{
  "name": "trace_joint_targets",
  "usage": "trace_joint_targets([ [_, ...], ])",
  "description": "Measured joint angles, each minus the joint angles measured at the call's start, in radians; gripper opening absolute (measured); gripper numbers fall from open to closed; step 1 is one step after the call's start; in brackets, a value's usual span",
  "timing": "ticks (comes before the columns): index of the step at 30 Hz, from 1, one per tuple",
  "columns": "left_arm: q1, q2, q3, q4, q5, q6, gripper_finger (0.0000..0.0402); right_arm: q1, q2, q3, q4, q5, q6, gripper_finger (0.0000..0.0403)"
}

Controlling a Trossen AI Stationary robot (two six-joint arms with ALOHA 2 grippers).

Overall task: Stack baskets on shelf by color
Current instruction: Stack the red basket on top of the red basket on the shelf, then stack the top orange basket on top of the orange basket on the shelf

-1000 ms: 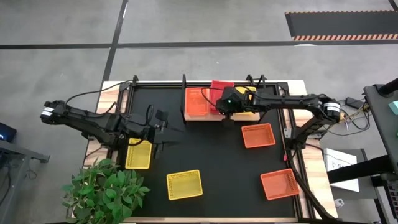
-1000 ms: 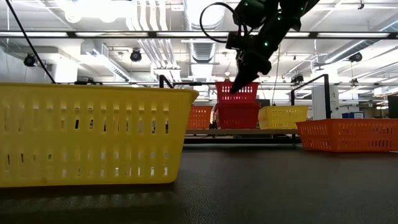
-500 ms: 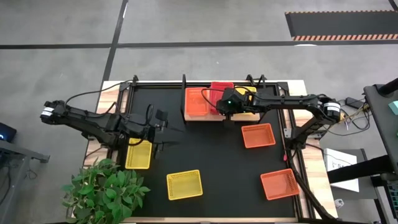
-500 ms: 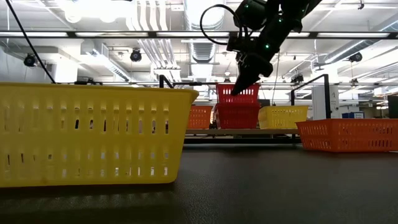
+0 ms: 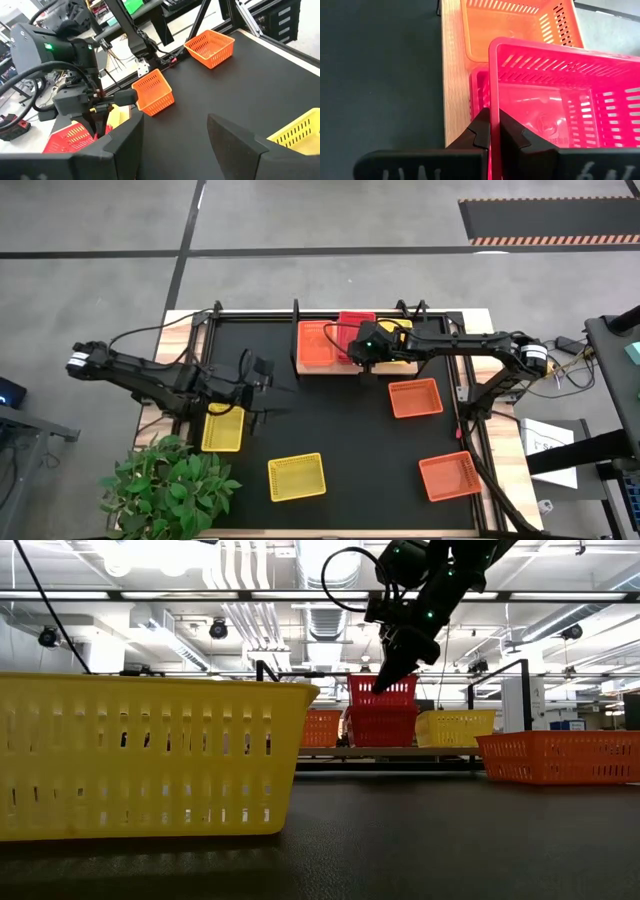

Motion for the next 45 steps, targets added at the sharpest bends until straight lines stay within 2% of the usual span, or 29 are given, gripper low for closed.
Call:
trace_joint_targets([
  [8,0.000,0.010,0.000,0.010,0.000,-0.001,0.0203,0.000,0.000,0.000,0.000,0.002,-0.003,0.0017],
  [15,0.000,0.015,0.000,0.014,0.000,-0.024,0.0203,0.000,0.000,0.002,-0.007,0.004,-0.003,0.0077],
  [19,0.000,0.037,-0.006,0.034,0.001,-0.051,0.0203,0.000,-0.004,0.050,-0.059,0.004,0.017,0.0113],
  [24,0.000,0.053,-0.012,0.059,0.003,-0.062,0.0203,0.014,-0.026,0.121,-0.169,-0.005,0.080,0.0133],
  [32,-0.001,0.056,-0.042,0.108,0.004,-0.157,0.0203,0.144,-0.143,0.068,-0.201,-0.057,0.195,0.0105],
  [39,-0.004,0.056,-0.100,0.219,0.009,-0.191,0.0203,0.330,-0.221,-0.082,-0.017,-0.057,0.301,0.0069],
  [45,-0.005,0.057,-0.125,0.245,0.009,-0.292,0.0203,0.440,-0.223,-0.118,-0.025,-0.049,0.444,0.0046],
])
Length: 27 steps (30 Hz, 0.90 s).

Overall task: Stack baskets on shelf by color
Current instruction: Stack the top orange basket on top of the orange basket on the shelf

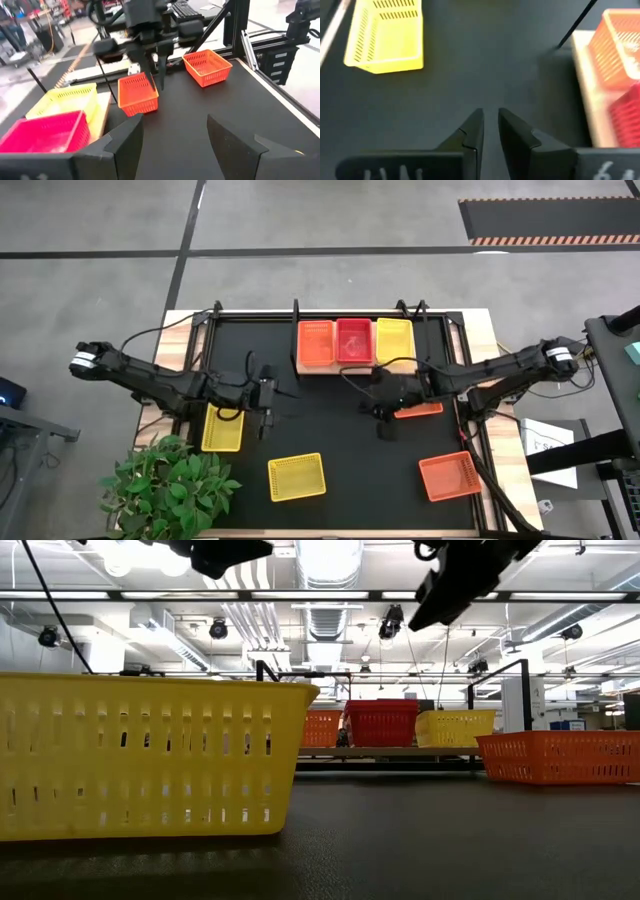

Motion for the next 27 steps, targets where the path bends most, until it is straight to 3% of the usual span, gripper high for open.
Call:
trace_joint_targets([
  [8,-0.005,0.050,-0.011,-0.006,-0.002,-0.021,0.0203,0.069,0.000,0.032,-0.179,-0.001,0.188,0.0067],
  [16,-0.004,0.080,-0.007,-0.004,-0.009,-0.015,0.0203,0.080,0.000,0.040,-0.673,0.001,0.133,0.0140],
  [21,-0.004,0.076,-0.007,0.000,-0.009,-0.009,0.0203,0.081,0.001,0.014,-0.750,-0.026,0.159,0.0166],
  [24,-0.004,0.075,-0.007,0.005,-0.016,0.018,0.0203,0.065,0.007,0.014,-0.700,0.048,0.329,0.0166],
  [27,-0.004,0.074,-0.006,0.031,-0.022,0.059,0.0203,0.021,0.009,0.018,-0.599,0.106,0.628,0.0159],
])
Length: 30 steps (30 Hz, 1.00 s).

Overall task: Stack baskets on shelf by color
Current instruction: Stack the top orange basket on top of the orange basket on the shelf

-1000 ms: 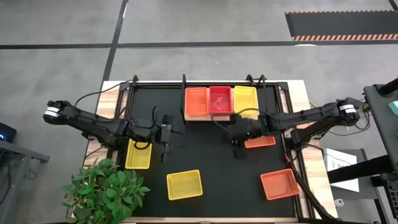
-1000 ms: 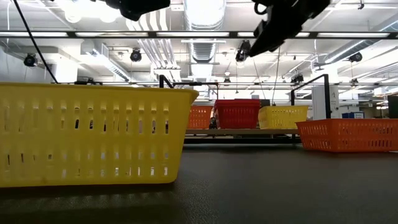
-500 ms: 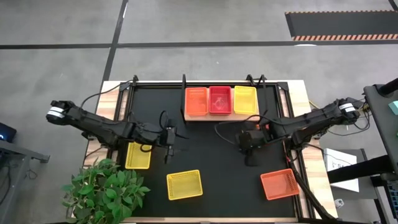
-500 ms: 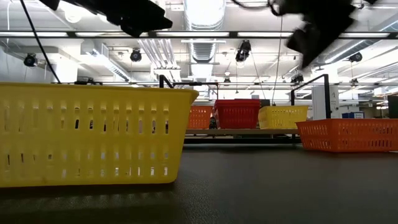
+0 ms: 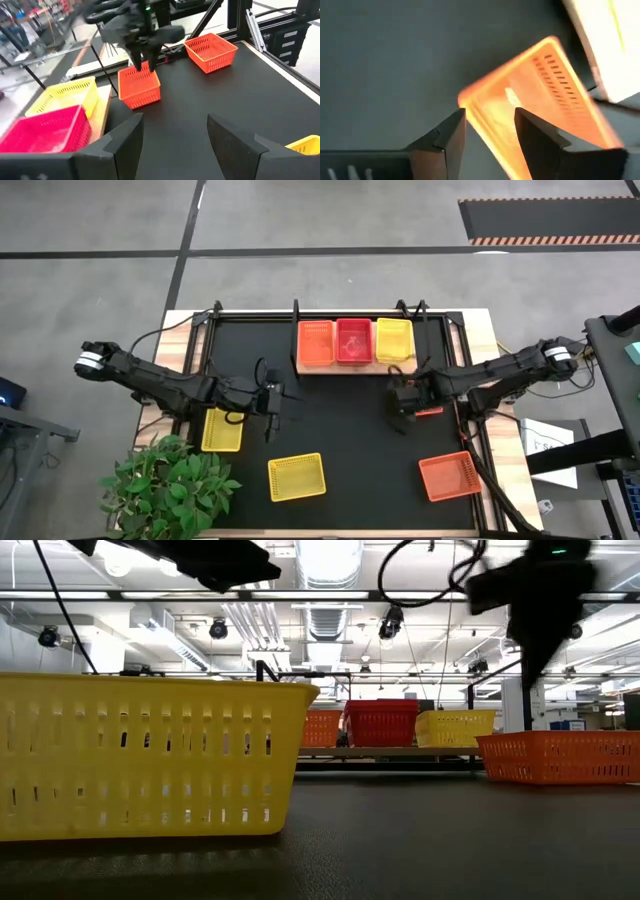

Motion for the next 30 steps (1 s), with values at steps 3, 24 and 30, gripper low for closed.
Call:
trace_joint_targets([
  [3,0.000,-0.008,0.003,0.002,-0.024,0.050,0.0203,-0.046,0.000,0.001,0.082,-0.037,0.241,0.0149],
  [24,0.000,-0.112,0.000,-0.014,-0.163,0.223,0.0203,-0.068,0.350,0.092,0.033,-0.010,0.374,0.0135],
  [30,0.000,-0.112,-0.010,-0.022,-0.174,0.246,0.0203,-0.069,0.414,0.127,0.011,0.006,0.351,0.0101],
])
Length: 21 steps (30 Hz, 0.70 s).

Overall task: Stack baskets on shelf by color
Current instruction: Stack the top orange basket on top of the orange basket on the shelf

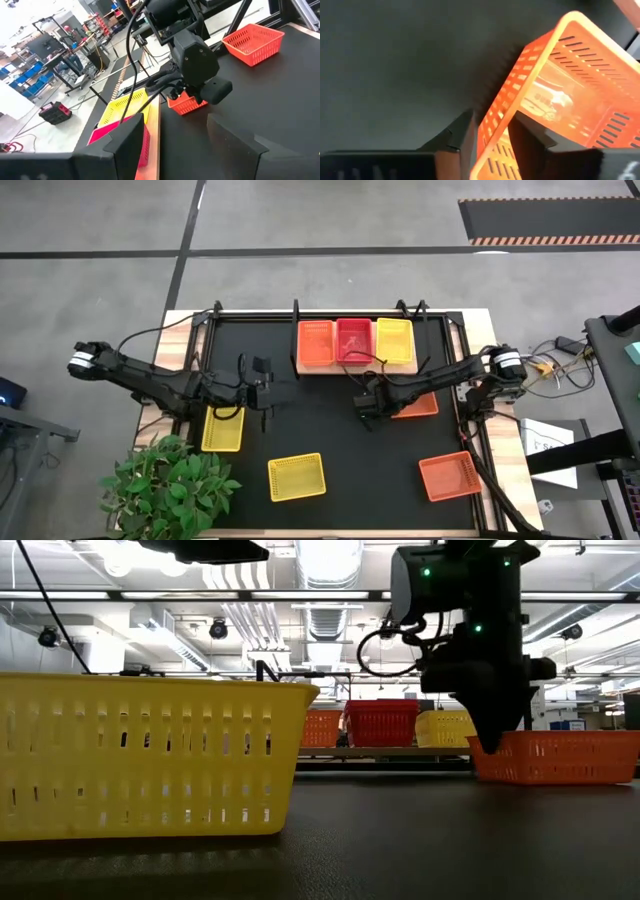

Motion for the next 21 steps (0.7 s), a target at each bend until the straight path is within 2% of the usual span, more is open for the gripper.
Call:
trace_joint_targets([
  [6,0.000,0.000,-0.002,0.000,0.000,0.007,0.0203,0.008,0.007,-0.001,-0.001,-0.046,-0.029,0.0025],
  [11,0.000,0.000,-0.002,0.000,0.000,0.042,0.0203,0.060,-0.019,0.045,-0.027,-0.084,-0.096,0.0011],
  [16,0.000,0.000,-0.002,0.001,0.000,0.052,0.0203,0.179,-0.030,0.151,-0.056,-0.117,-0.354,0.0009],
  [21,0.000,0.000,0.000,0.002,0.000,0.072,0.0203,0.288,-0.032,0.270,-0.077,-0.021,-0.622,0.0009],
])
